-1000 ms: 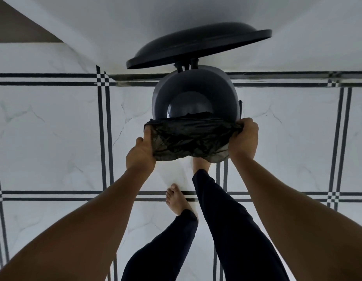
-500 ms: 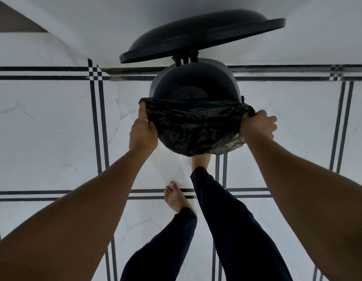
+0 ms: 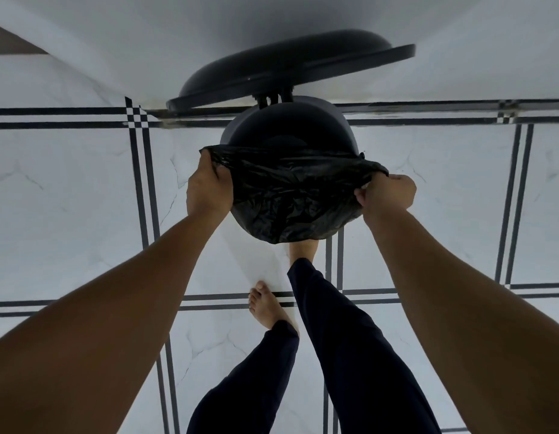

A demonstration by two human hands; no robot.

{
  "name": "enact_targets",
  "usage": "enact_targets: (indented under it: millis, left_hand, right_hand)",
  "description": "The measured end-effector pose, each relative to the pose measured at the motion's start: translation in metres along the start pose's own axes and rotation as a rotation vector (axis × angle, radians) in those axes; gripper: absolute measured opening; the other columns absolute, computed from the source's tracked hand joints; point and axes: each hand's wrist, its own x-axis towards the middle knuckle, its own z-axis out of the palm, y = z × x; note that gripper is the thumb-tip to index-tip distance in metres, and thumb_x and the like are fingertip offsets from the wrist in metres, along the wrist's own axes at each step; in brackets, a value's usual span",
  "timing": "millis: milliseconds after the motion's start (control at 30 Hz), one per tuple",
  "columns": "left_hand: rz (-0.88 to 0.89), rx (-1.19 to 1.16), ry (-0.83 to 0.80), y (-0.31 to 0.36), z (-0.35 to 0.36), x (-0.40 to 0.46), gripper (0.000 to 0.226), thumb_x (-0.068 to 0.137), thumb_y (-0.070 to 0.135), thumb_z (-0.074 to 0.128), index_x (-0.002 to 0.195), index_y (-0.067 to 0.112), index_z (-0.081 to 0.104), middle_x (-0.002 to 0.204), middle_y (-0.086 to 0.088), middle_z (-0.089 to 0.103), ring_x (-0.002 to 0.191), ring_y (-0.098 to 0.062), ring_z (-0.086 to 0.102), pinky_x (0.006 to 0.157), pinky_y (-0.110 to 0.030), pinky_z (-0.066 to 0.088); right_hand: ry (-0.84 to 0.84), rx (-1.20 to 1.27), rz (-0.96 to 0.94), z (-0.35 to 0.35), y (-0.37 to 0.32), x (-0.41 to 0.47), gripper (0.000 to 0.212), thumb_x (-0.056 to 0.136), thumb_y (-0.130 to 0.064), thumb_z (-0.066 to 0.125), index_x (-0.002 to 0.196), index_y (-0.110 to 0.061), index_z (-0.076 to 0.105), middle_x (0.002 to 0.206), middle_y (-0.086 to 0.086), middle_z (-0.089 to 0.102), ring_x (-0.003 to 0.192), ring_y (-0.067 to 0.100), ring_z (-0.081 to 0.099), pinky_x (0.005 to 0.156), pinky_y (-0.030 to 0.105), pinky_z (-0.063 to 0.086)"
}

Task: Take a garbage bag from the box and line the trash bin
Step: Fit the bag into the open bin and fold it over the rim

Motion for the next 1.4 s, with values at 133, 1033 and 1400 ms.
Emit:
enact_targets:
  millis: [133,1033,1400]
  left_hand:
    - [-0.079,-0.074,0.056,0.019,0.000,0.005,0.037,0.092,0.008,0.033,0.124,0.011,0.051,0.096,-0.003,0.061,0.085,-0.026,0.057,0.076,-0.038,0.048]
    - [-0.073,-0.500,0.222,0.038,0.009,0.063,0.005,0.100,0.022,0.057,0.097,0.026,0.060,0.088,0.014,0.064,0.080,-0.002,0.060,0.073,-0.015,0.047]
    - [0.193,-0.052,0.370,0.024,0.013,0.043,0.034,0.099,0.033,0.045,0.117,0.014,0.067,0.117,-0.007,0.066,0.113,-0.028,0.058,0.095,-0.038,0.044]
  right_hand:
    - [-0.038,0.123,-0.039,0.017,-0.019,-0.010,0.021,0.074,-0.009,0.049,0.094,-0.015,0.051,0.087,0.003,0.059,0.065,0.019,0.056,0.058,0.023,0.048]
    - [-0.412,-0.802,-0.932,0.101,-0.051,0.026,0.039,0.097,-0.050,0.047,0.121,-0.022,0.061,0.112,0.002,0.070,0.105,0.027,0.063,0.084,0.036,0.049]
    - [0.056,-0.665,-1.257,0.086,-0.047,0.008,0.028,0.094,-0.028,0.047,0.104,-0.010,0.065,0.105,0.012,0.065,0.097,0.032,0.058,0.079,0.037,0.038]
